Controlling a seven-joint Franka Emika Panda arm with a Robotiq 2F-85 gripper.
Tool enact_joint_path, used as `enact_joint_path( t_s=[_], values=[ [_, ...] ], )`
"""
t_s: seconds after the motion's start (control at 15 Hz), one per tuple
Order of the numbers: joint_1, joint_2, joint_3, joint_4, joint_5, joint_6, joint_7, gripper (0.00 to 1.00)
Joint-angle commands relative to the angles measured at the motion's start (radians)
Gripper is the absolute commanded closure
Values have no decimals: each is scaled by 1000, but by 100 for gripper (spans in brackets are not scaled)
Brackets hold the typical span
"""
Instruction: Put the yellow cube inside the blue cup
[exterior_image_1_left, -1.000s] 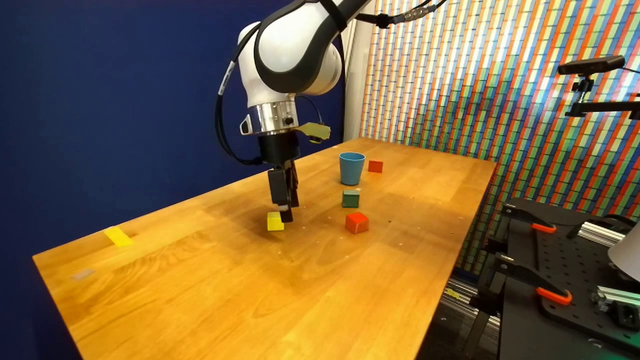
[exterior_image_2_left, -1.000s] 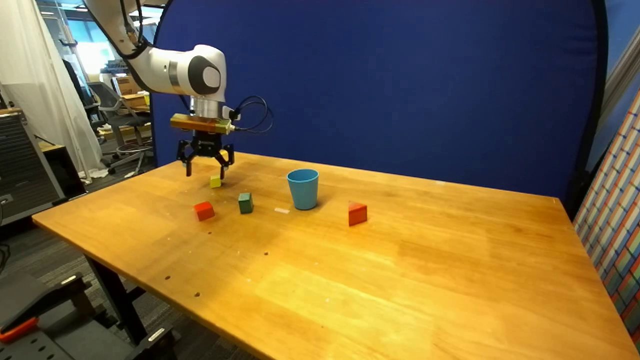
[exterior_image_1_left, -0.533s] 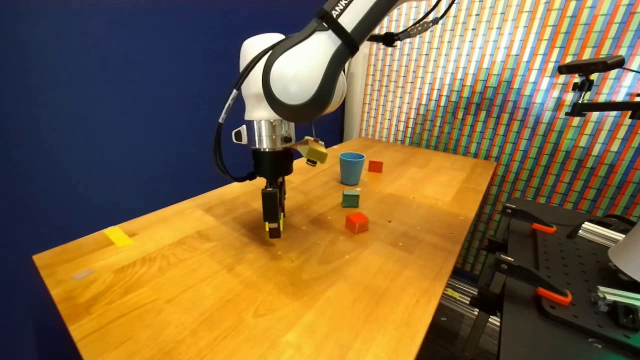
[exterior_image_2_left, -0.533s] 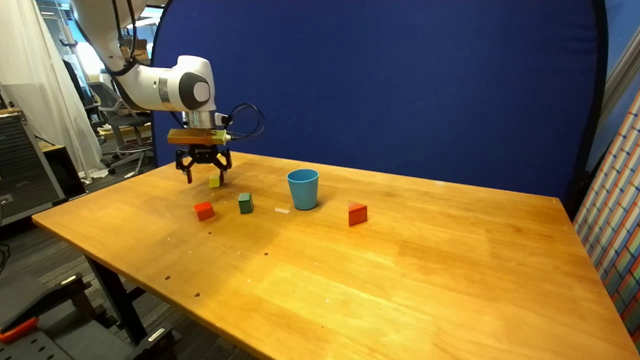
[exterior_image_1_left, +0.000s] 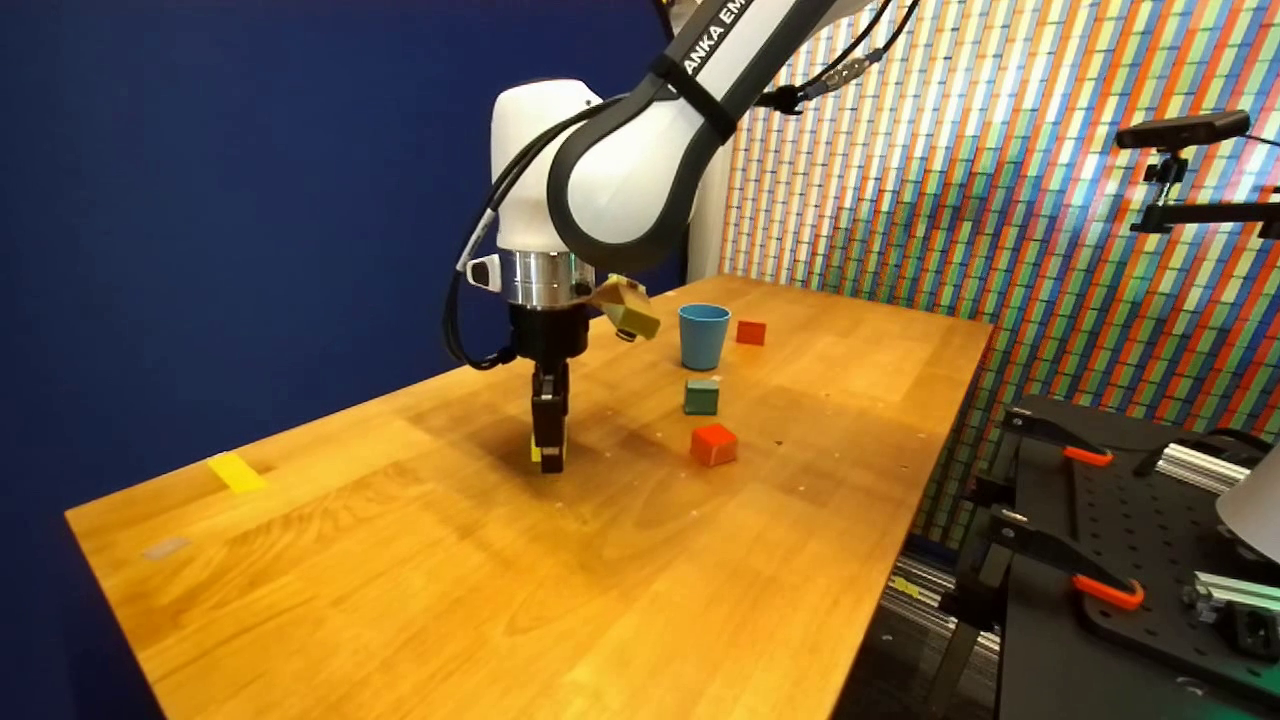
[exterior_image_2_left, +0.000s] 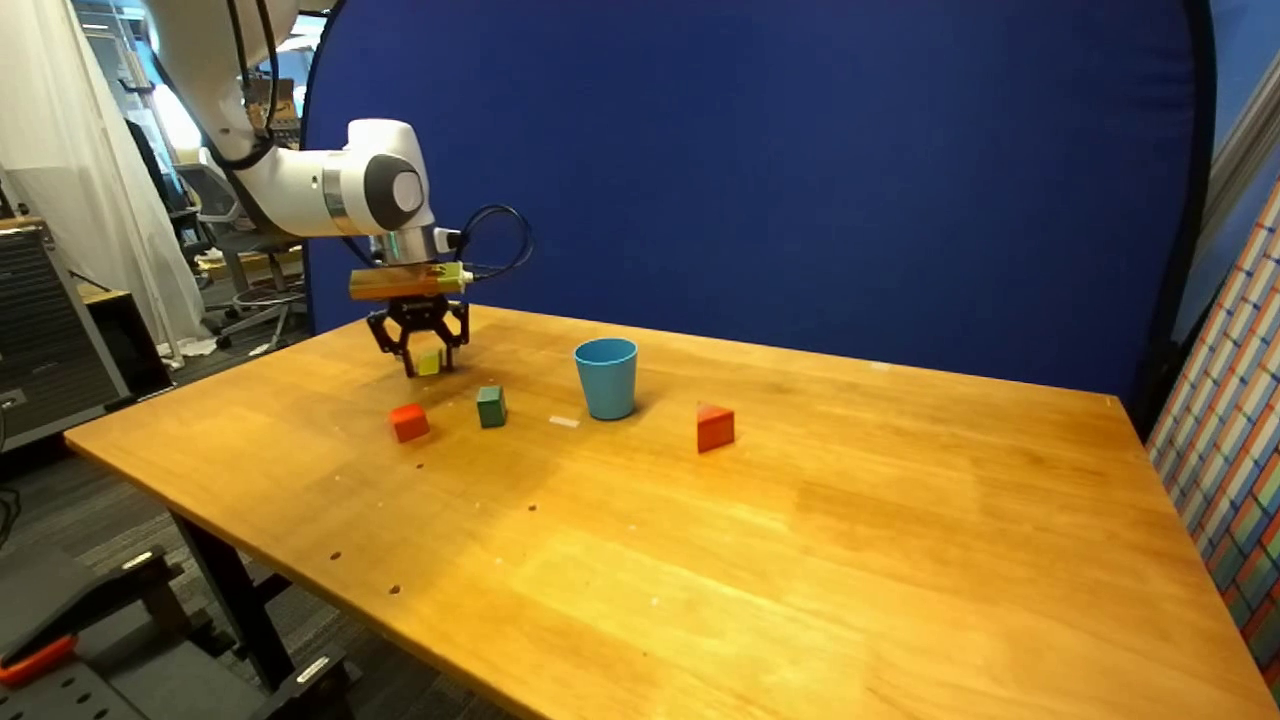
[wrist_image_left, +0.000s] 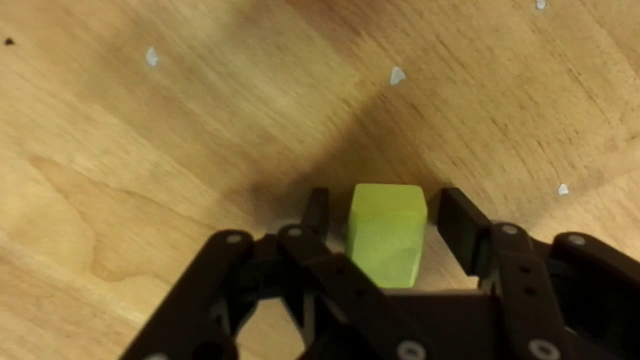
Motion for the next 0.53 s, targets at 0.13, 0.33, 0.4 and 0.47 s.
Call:
enact_joint_path(
  t_s=[0.13,0.33,0.4,0.47],
  values=[
    [11,-47,-73,-15,-54,26,51,87],
    [-7,-95,-136,-14,-77,7,88,87],
    [-18,-119,-154,-13,-76,-7,99,87],
    [-28,-148,-177,-19,-77,-14,115,87]
  ],
)
